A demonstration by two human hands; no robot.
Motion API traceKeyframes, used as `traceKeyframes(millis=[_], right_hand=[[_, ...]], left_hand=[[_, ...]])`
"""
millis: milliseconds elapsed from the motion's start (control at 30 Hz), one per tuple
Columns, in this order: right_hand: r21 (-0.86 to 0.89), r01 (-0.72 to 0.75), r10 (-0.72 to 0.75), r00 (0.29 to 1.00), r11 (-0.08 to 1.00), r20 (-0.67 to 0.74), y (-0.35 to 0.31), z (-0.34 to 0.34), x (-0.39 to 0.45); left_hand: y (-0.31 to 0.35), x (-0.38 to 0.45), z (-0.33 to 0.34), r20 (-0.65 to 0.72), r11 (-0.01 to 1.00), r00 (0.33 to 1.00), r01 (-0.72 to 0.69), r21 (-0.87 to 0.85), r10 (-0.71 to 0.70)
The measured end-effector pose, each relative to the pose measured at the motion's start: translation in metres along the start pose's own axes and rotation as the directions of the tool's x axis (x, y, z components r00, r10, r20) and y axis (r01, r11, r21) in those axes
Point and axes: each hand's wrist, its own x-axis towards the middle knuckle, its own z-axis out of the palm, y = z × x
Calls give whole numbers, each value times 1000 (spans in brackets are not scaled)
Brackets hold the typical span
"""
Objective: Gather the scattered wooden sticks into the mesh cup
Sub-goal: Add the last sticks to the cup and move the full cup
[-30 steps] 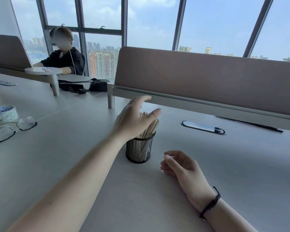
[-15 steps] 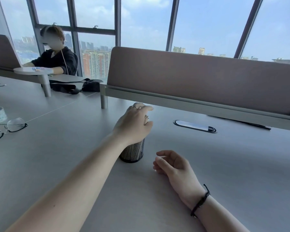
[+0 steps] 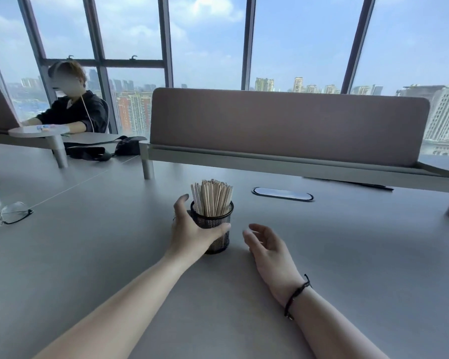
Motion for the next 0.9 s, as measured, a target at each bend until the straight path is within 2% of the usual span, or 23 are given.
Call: traceKeyframes(millis=[33,100,167,233,333,400,500,567,633,700,800,867,900], right_hand=[[17,-2,3,999,1000,-38,0,-7,0],[143,-31,50,990,989,-129,-3,-22,-2],[273,-58,104,982,960,-157,-7,-36,-5],[334,-79,120,987,939,-103,-8,-47,-7],[275,-39,50,998,961,-35,-12,-51,-16],[248,-8,11,1000,969,-11,-11,-50,-18],[148,20,-22,1000,989,12,-8,-49,-20],[-56,62,-61,998,996,32,-6,-50,-22],[-182,81,-67,994,980,82,-6,-53,-27],[-162,108,-80,982,981,172,-6,-58,-33],[-17,161,-145,925,987,350,-6,-66,-42],[-56,167,-138,930,984,341,-5,-65,-41],[-128,150,-111,956,980,272,-6,-62,-36]], left_hand=[[0,-1,4,101,999,995,-8,-52,13],[0,-5,12,333,984,941,-2,-178,62],[-1,-9,18,462,972,883,32,-232,81],[0,-12,21,434,973,898,38,-228,67],[-1,-17,23,229,974,969,-44,-221,95],[1,-24,24,235,973,965,-61,-225,115],[11,-45,31,437,966,876,-107,-237,204],[21,-57,34,485,957,833,-166,-239,266],[30,-61,32,506,935,791,-241,-259,344],[35,-60,25,578,915,710,-312,-255,403],[35,-59,16,698,902,582,-360,-238,417],[33,-51,15,728,908,558,-357,-221,397],[32,-44,17,709,916,589,-330,-228,389]])
